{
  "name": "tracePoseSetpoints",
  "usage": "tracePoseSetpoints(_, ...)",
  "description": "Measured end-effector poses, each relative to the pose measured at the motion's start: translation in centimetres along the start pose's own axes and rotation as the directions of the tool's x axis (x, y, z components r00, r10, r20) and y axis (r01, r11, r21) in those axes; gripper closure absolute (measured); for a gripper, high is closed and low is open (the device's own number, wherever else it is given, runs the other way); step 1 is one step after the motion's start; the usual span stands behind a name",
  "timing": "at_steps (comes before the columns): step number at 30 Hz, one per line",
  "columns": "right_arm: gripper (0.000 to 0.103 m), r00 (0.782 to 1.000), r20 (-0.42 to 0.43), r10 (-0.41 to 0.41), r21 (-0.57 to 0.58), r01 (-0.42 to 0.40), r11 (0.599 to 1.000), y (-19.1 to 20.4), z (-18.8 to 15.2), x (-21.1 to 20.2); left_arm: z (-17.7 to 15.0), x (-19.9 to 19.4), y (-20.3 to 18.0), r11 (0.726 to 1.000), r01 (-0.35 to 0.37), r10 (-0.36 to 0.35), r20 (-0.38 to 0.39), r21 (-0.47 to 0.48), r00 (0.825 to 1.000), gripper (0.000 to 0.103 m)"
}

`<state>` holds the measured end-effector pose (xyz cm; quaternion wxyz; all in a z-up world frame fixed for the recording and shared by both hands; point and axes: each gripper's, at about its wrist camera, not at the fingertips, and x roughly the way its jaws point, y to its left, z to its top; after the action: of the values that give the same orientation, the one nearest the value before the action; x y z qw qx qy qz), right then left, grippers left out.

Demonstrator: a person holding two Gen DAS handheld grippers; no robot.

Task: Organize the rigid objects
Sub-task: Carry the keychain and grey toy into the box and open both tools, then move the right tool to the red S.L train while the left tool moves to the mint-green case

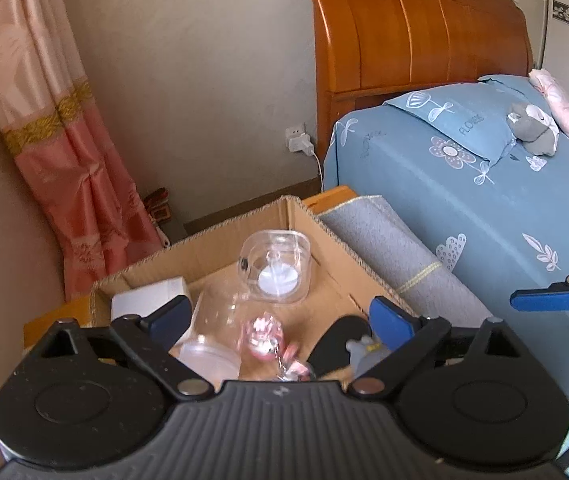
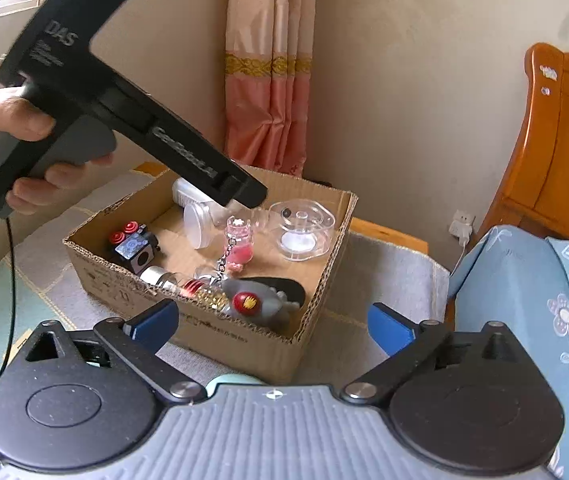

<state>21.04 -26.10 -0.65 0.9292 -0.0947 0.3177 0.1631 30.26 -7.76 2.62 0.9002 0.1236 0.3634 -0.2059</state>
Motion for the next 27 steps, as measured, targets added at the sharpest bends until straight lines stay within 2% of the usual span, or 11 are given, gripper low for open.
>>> tracePoseSetpoints(3,0.000,1.000,-0.010,-0.001,0.012,0.001,1.000,0.4,-0.6,-0.2,-0.7,-0.9,0.0,1.000,-0.004,0.004,-0.005,0.005,1.000,0.004)
tracePoseSetpoints(17,0.000,0.997,-0.065,0.032,0.151,-0.022,0.988,2.4,-4.7,-0.9,-4.7,-4.7,-1.1,0.999,-0.036,0.036,-0.012,0.000,0.999,0.002)
tracePoseSetpoints(27,0.000,0.994,-0.104,0.024,0.199,-0.003,0.980,3.2,-7.6,-0.8,-7.9,-7.6,-2.3,0.999,-0.048,0.049,0.022,-0.017,0.999,0.002)
